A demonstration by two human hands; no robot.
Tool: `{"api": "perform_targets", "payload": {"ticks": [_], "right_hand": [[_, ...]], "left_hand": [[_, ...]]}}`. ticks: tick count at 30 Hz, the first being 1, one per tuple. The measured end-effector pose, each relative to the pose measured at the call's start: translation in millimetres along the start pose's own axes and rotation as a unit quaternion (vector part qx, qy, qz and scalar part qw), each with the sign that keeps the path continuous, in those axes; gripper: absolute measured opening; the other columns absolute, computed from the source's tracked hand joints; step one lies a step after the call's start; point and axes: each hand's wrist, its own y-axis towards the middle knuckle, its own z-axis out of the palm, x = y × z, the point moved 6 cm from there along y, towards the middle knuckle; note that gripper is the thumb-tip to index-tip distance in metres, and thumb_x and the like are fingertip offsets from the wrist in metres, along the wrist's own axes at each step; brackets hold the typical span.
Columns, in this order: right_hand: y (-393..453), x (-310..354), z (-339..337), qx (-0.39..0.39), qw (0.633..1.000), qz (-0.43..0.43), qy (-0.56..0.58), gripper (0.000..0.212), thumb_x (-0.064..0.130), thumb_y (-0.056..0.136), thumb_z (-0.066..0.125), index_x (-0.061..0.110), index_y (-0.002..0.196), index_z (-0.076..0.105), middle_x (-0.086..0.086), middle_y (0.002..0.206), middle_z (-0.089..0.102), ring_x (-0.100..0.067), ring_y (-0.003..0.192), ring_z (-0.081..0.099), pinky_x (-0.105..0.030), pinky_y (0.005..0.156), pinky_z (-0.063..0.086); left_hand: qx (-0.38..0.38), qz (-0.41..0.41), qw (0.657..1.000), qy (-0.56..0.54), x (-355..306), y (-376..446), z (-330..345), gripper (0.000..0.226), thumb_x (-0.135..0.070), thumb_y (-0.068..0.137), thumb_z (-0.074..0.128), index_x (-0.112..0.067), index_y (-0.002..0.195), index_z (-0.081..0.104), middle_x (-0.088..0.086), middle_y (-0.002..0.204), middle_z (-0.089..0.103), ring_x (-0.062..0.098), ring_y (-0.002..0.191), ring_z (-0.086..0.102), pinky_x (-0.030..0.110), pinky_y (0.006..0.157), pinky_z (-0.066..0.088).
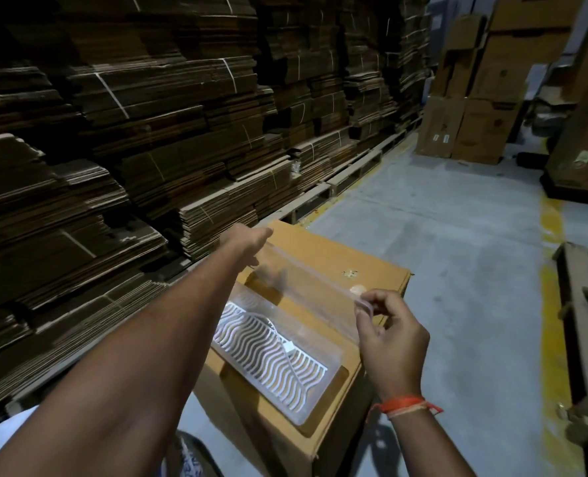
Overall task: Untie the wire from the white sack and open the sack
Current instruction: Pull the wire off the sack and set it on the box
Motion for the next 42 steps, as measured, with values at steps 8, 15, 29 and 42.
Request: {"api": "perform_targets", "payload": {"ticks": [8, 15, 29, 42], "right_hand": [[-33.9, 27.3, 1.4, 0.046, 0.998, -0.011, -0.03, 0.028, 0.005, 0.078, 0.082, 0.024, 0.098, 0.078, 0.009, 0.111, 0.06, -0.005, 0.106, 0.06, -0.02, 0.087, 0.053], [-73.6, 37.3, 1.6, 0.074, 0.977, 0.191, 0.052, 0.028, 0.022, 0.085, 0.082, 0.023, 0.113, 0.077, -0.002, 0.125, 0.065, 0.0, 0.091, 0.061, -0.003, 0.055, 0.048], [-129.1, 45.7, 26.7, 0.066, 0.921, 0.342, 0.177, 0.031, 0.018, 0.079, 0.087, 0.027, 0.108, 0.078, -0.004, 0.115, 0.074, -0.009, 0.085, 0.065, -0.022, 0.073, 0.056], [-139.6, 51.8, 41.9, 0.025, 0.882, 0.375, 0.284, 0.033, 0.013, 0.085, 0.082, 0.018, 0.117, 0.075, -0.001, 0.115, 0.056, -0.017, 0.091, 0.067, 0.004, 0.061, 0.037]], "left_hand": [[-0.028, -0.058, 0.986, -0.151, 38.0, -15.3, -48.7, 0.028, -0.003, 0.087, 0.072, 0.01, 0.109, 0.062, 0.019, 0.084, 0.065, 0.022, 0.066, 0.066, 0.019, 0.04, 0.046], [-0.016, -0.022, 0.971, -0.237, 71.6, -33.3, -84.0, 0.011, -0.003, 0.087, 0.075, -0.008, 0.096, 0.071, 0.01, 0.101, 0.071, 0.025, 0.09, 0.068, 0.035, 0.091, 0.059], [-0.132, 0.03, 0.981, -0.138, 119.6, -80.1, -109.7, 0.014, -0.026, 0.094, 0.073, -0.022, 0.107, 0.073, 0.006, 0.11, 0.07, 0.024, 0.093, 0.065, 0.033, 0.075, 0.053], [-0.149, 0.084, 0.985, 0.032, 134.1, -74.4, -105.4, 0.029, -0.044, 0.092, 0.068, -0.029, 0.116, 0.075, 0.006, 0.12, 0.074, 0.029, 0.123, 0.06, 0.039, 0.094, 0.052]]}}
